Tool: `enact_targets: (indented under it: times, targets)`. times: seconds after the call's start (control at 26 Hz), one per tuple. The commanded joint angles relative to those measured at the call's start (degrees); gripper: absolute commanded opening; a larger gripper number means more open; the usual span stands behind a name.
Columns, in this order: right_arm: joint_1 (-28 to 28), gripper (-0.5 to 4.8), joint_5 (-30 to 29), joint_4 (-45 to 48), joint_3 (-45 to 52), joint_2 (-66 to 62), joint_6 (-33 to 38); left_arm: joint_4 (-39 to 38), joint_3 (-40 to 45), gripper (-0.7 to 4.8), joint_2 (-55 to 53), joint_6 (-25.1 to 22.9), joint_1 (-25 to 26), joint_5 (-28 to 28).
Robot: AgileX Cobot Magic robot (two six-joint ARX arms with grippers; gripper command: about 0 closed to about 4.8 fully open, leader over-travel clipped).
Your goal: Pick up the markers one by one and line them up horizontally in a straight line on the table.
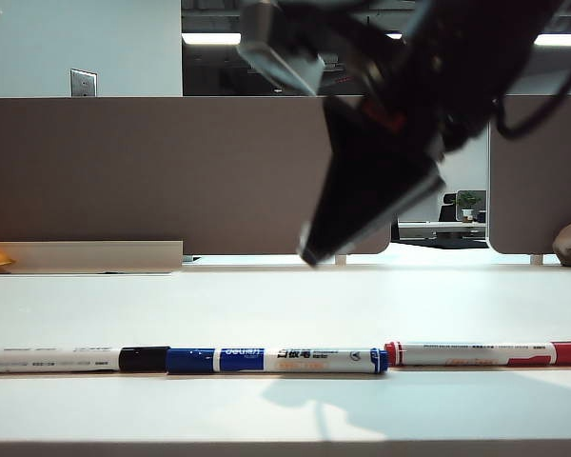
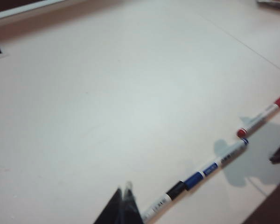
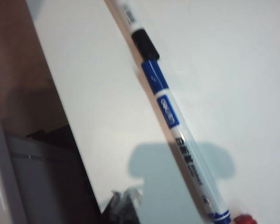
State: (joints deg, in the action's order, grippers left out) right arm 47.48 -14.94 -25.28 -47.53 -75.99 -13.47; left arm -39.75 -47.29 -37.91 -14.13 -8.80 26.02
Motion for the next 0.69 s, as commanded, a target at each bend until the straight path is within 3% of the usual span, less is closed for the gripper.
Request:
enact_targets:
  times: [0.04,0.69]
  targets:
    - [0.04,-0.04,0.0,2.75,2.38,-0.11,0.22,-0.9,-0.04,-0.06,0.13,-0.44,0.0,1.11]
    - [-1.66,-0.04,-0.15,10.93,3.34,-8.2,1.36,-3.5,-0.09,-0.06,4.5,-0.44,0.0,1.16]
